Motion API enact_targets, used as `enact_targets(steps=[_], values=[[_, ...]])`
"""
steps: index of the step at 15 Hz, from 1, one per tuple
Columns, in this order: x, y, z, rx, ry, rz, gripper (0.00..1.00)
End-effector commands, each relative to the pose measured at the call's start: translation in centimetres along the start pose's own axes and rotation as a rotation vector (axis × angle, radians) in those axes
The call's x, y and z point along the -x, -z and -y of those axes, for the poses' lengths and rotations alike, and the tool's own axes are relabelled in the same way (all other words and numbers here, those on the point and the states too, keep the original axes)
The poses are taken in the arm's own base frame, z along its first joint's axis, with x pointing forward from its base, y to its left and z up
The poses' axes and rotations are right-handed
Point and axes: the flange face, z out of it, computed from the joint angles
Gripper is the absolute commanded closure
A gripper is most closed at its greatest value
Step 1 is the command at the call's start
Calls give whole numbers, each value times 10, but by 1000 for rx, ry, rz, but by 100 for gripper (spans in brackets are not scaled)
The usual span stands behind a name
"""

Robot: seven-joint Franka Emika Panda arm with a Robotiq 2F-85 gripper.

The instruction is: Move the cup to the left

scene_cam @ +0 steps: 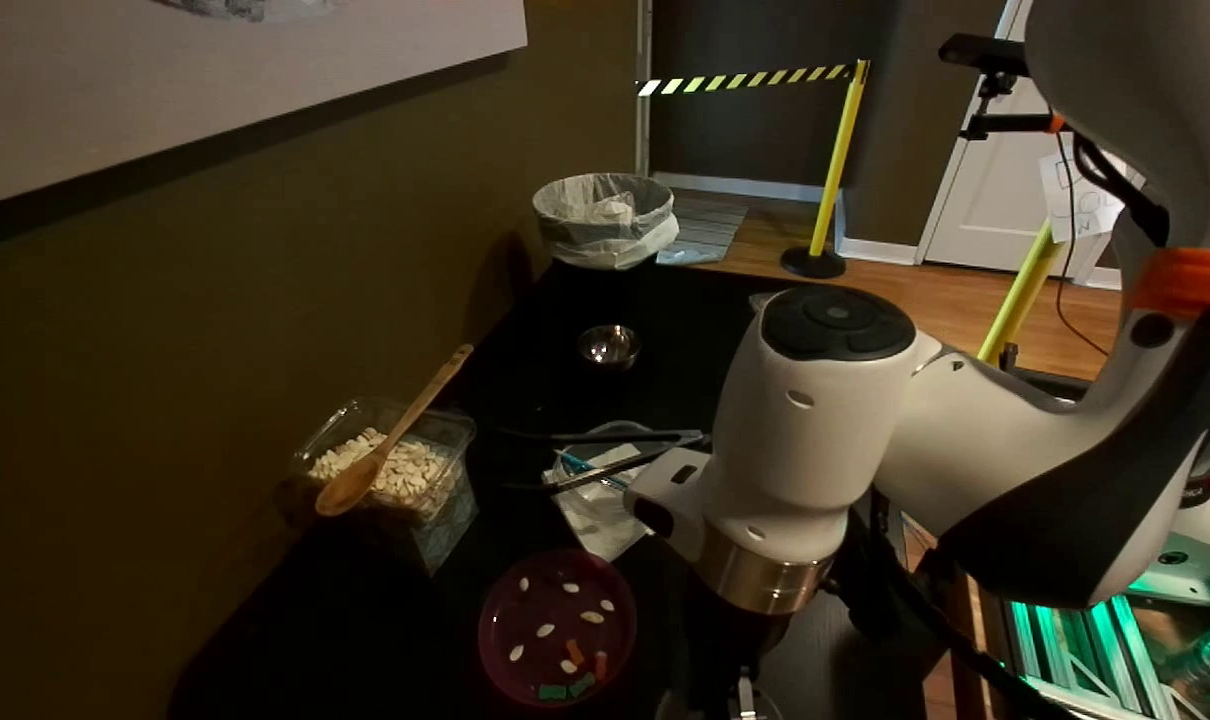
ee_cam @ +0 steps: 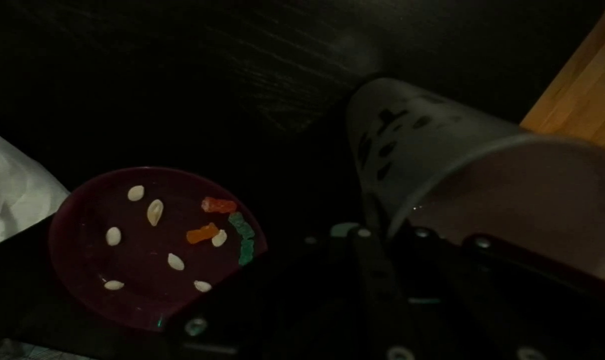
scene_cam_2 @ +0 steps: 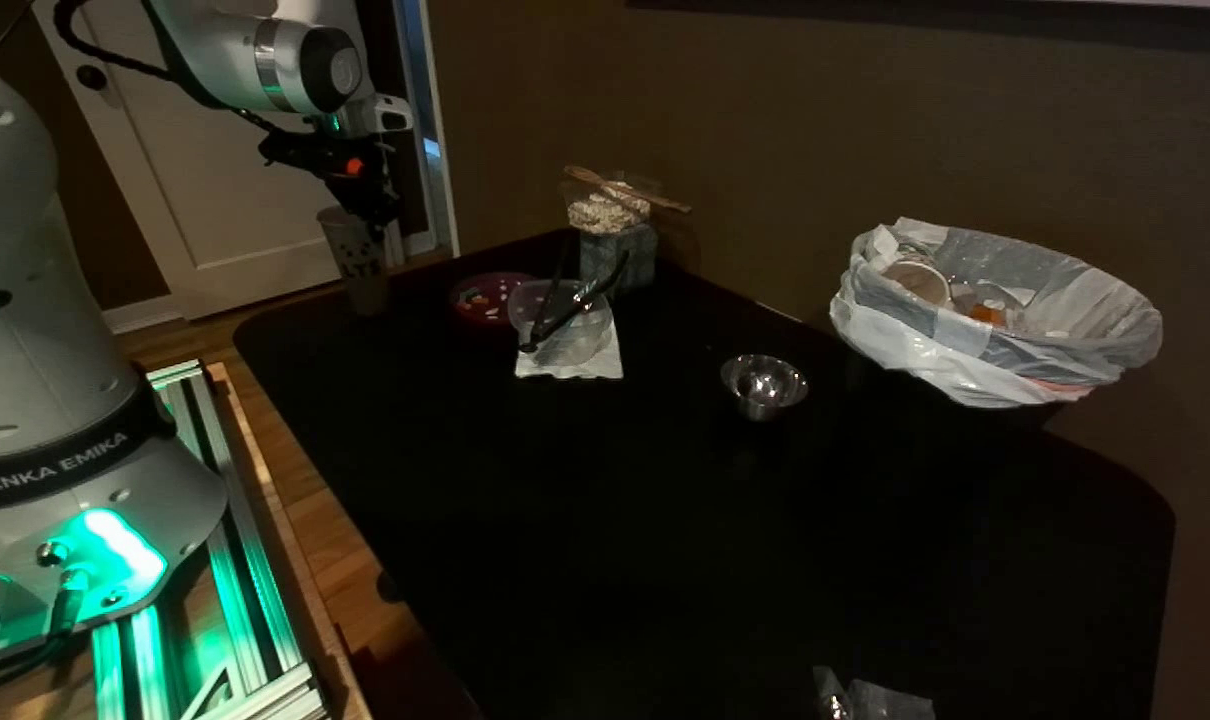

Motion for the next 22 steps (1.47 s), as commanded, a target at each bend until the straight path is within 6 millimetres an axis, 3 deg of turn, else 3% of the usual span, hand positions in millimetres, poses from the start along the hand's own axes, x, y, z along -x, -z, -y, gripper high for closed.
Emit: enact_targets(steps=[1,22], values=[[-12,-2,6,-17,9,-8,99],[-21,-13,-11,-2,-28,11,99]])
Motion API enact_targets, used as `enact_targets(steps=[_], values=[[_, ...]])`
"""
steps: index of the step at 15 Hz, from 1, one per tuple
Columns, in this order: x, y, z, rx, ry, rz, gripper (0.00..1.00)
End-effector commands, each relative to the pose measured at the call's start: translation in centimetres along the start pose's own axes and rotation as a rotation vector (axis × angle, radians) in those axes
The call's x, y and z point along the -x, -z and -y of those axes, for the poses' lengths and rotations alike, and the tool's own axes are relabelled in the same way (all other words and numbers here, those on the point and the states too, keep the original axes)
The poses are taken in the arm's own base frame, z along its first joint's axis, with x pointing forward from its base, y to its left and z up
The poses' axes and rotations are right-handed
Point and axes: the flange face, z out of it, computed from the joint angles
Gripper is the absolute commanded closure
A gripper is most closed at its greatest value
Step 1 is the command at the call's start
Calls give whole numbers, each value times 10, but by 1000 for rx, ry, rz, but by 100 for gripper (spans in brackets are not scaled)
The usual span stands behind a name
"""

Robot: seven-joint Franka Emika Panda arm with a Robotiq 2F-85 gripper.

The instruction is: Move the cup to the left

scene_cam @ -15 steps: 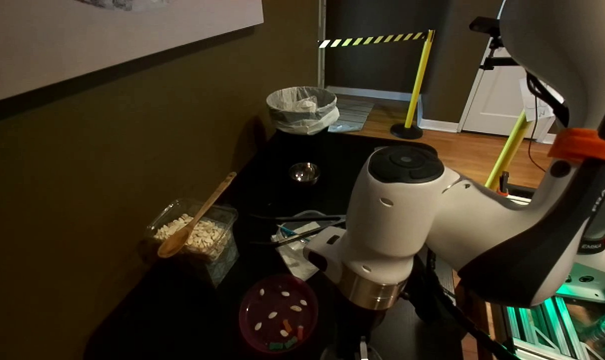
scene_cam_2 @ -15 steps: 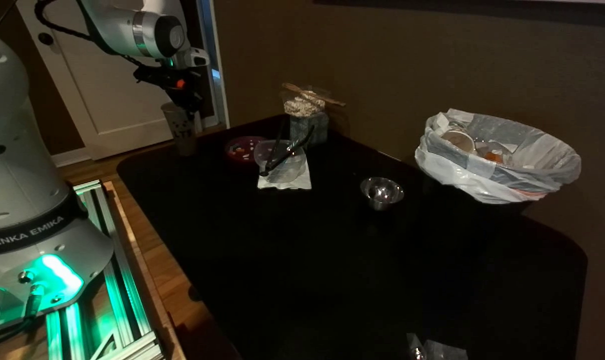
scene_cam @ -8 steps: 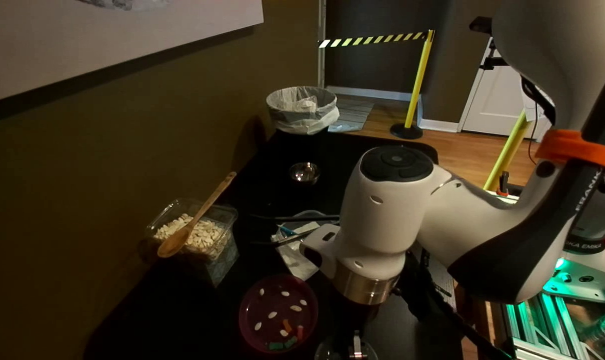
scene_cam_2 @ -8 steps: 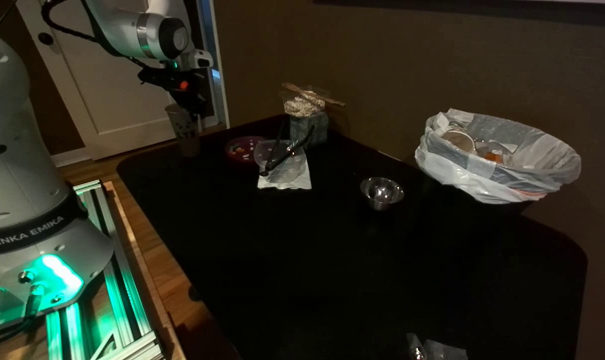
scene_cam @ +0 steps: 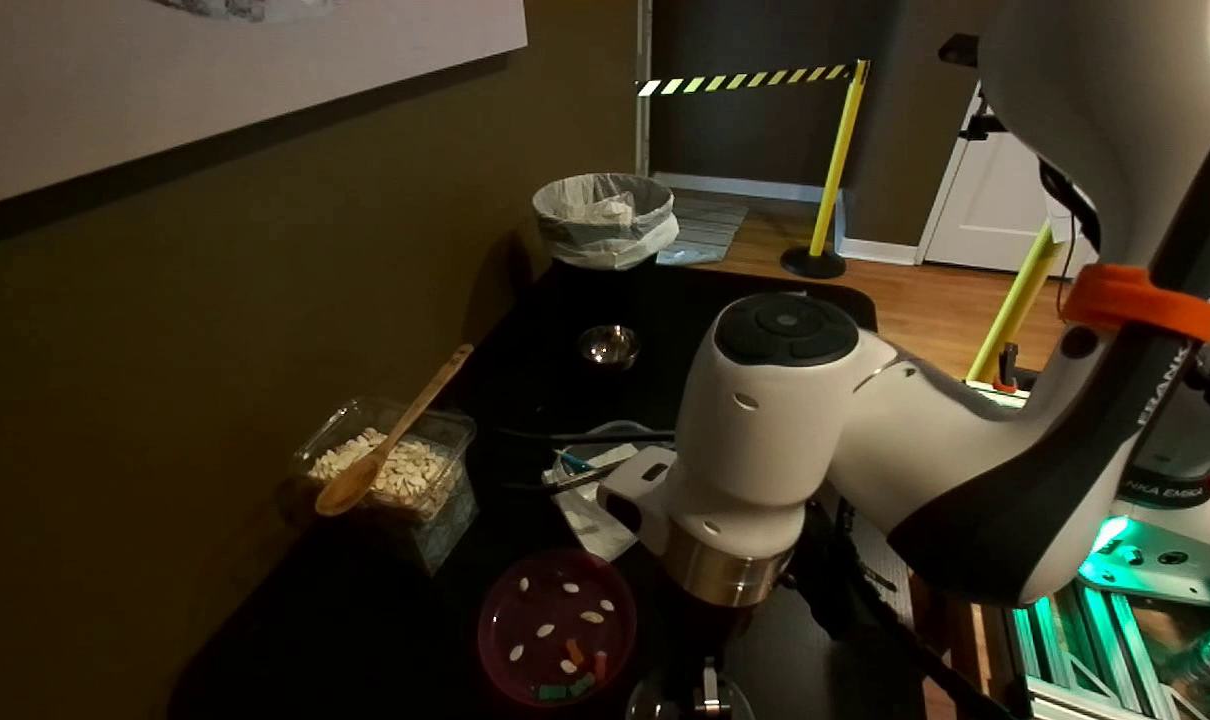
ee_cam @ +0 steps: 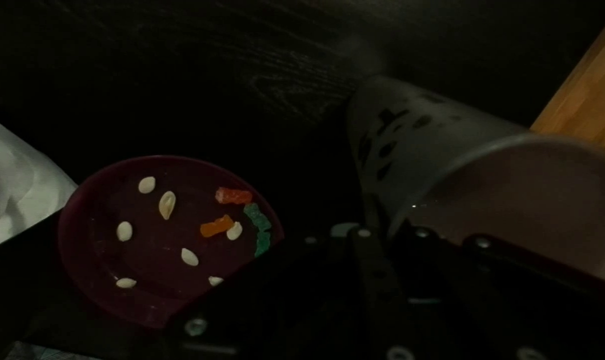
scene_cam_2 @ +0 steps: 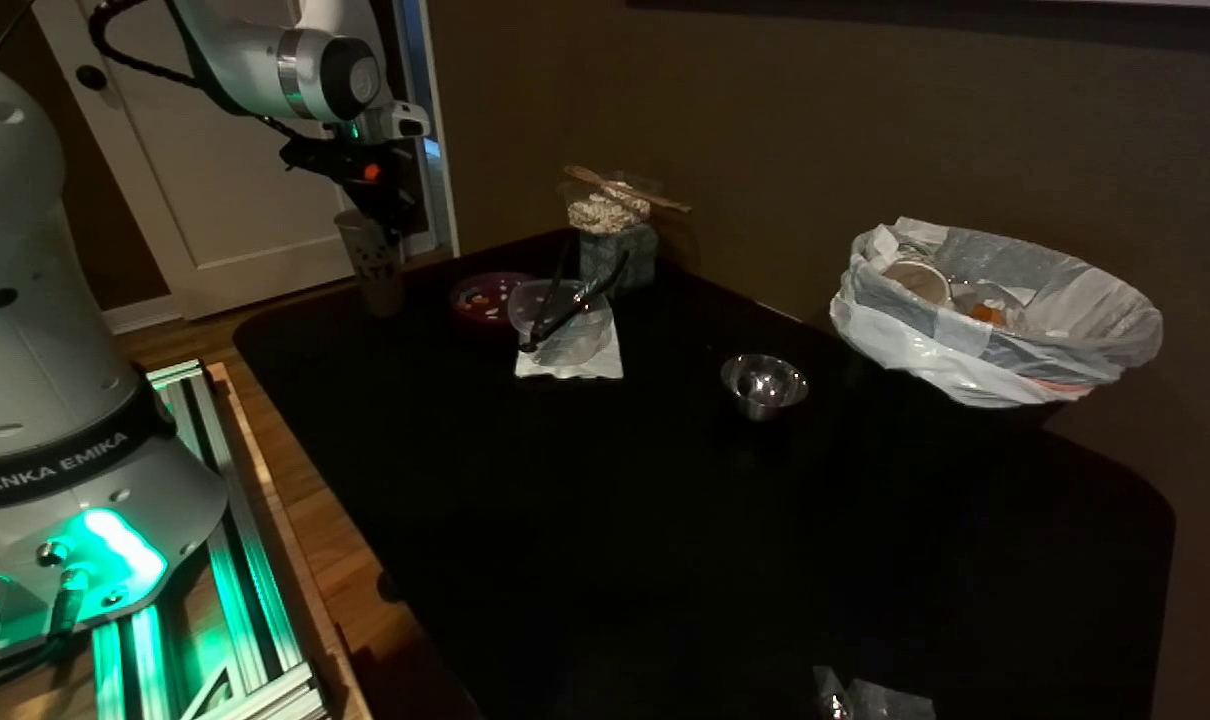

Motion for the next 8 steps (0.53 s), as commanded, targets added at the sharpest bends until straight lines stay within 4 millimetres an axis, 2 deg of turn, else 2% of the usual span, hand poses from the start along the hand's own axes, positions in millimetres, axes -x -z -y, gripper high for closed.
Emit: enact_targets(steps=[1,2,4,8], values=[[-5,-2,3,-8,0,10,99],[-5,-2,3,-9,-1,11,70],[-6,-2,2,-11,-2,10,63],[-9,1,2,-15,-10,4,31]])
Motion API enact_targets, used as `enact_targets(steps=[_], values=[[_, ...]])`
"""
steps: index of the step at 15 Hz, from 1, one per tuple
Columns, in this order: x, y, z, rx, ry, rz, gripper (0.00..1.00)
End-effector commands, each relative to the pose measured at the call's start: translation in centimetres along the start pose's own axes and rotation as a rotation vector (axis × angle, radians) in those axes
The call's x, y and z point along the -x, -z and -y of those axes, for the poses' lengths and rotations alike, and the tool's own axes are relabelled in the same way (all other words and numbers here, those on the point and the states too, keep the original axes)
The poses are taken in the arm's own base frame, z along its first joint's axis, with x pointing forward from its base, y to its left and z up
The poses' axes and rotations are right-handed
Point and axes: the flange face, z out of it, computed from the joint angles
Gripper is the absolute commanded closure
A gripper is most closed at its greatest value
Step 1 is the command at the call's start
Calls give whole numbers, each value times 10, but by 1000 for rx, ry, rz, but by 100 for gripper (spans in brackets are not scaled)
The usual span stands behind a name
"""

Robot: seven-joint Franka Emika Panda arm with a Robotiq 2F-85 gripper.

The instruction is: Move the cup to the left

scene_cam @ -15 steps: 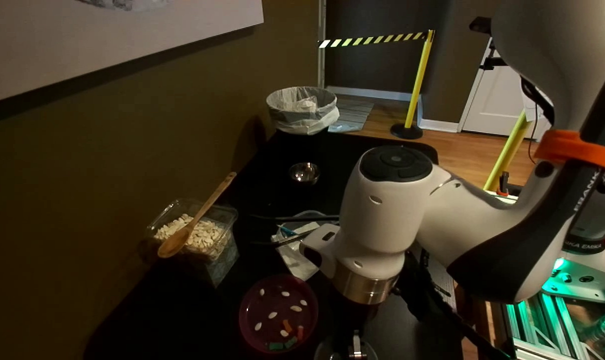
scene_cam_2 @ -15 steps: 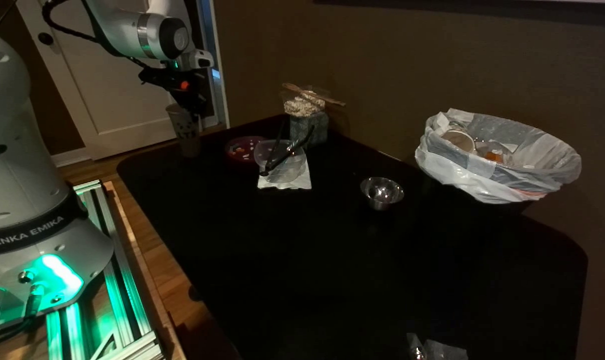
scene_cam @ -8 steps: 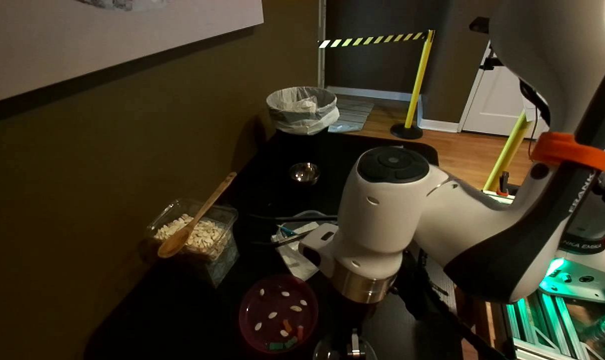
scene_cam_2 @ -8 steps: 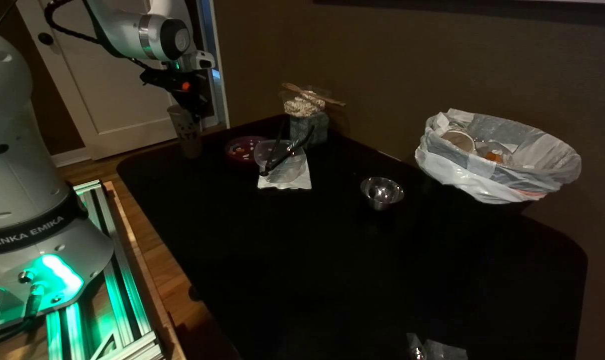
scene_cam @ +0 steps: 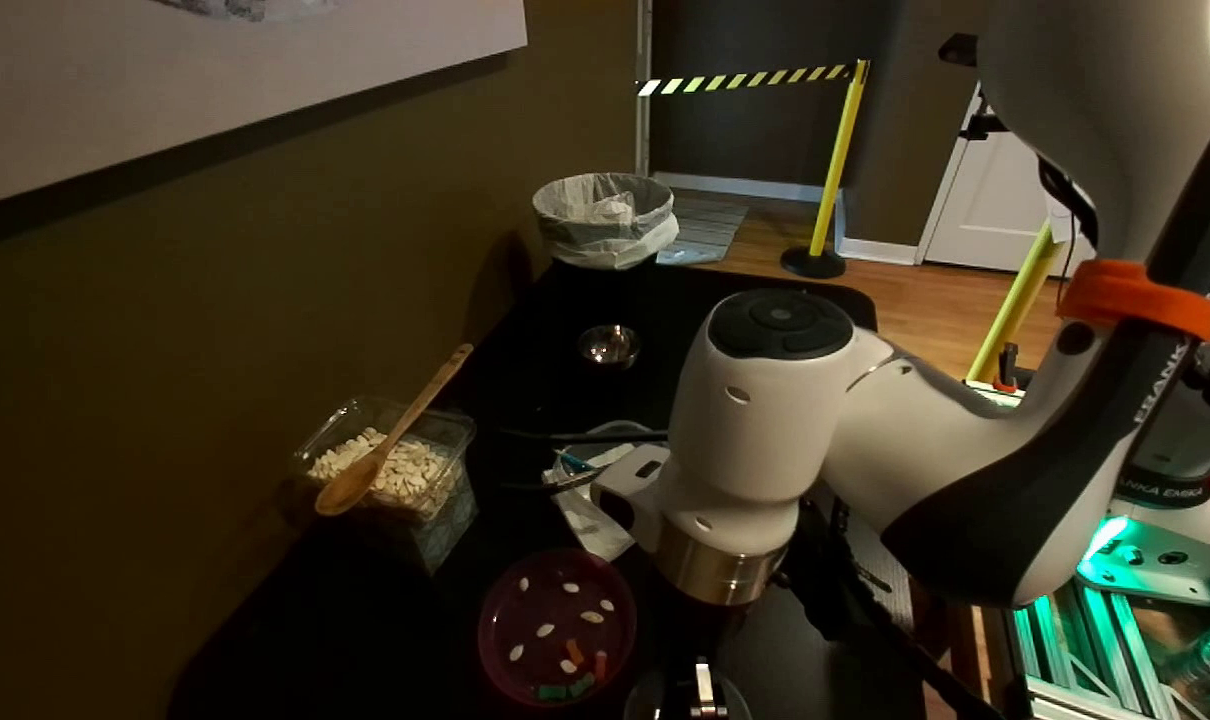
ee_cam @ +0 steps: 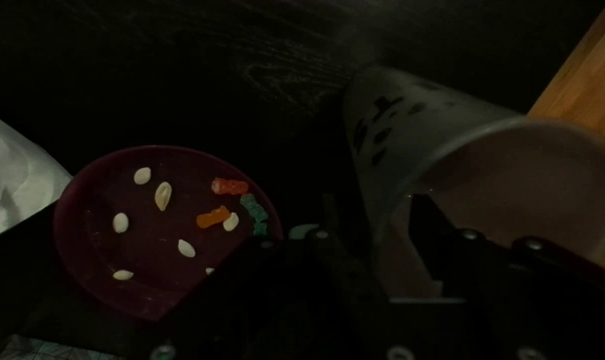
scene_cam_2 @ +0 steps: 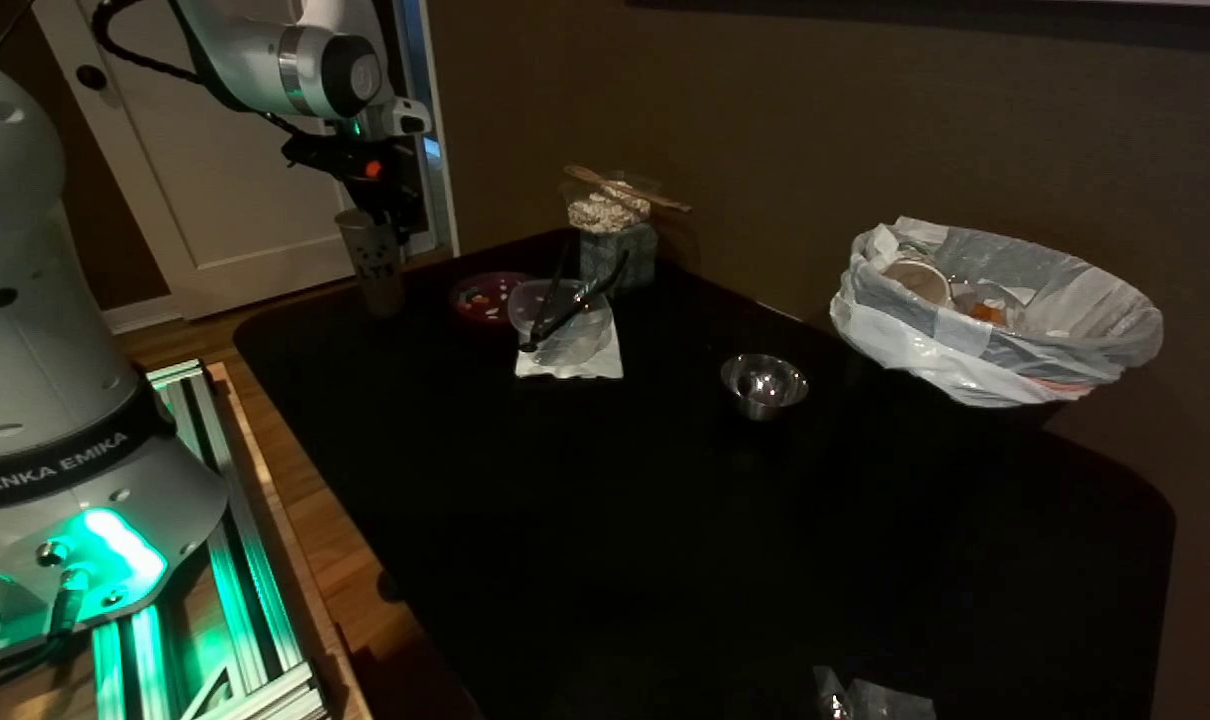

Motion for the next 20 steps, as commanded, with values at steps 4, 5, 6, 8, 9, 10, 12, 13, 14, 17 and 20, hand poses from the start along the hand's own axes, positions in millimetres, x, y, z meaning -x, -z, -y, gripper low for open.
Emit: enact_targets(steps=[4,5,6,8,9,10,12,13,14,17,20], values=[[1,10,4,-4,-6,12,3],[2,12,3,-1,-10,14,0],[2,15,3,-2,-13,14,0],[3,23,1,-3,-22,-4,0],[3,28,0,0,-28,-14,0],[4,35,-1,5,-34,-27,0],[7,51,-7,23,-53,-63,0],[8,61,-13,35,-77,-91,0],[10,72,-21,40,-119,-131,0],[13,98,-46,39,-236,-209,0],[0,97,-46,38,-211,-196,0]])
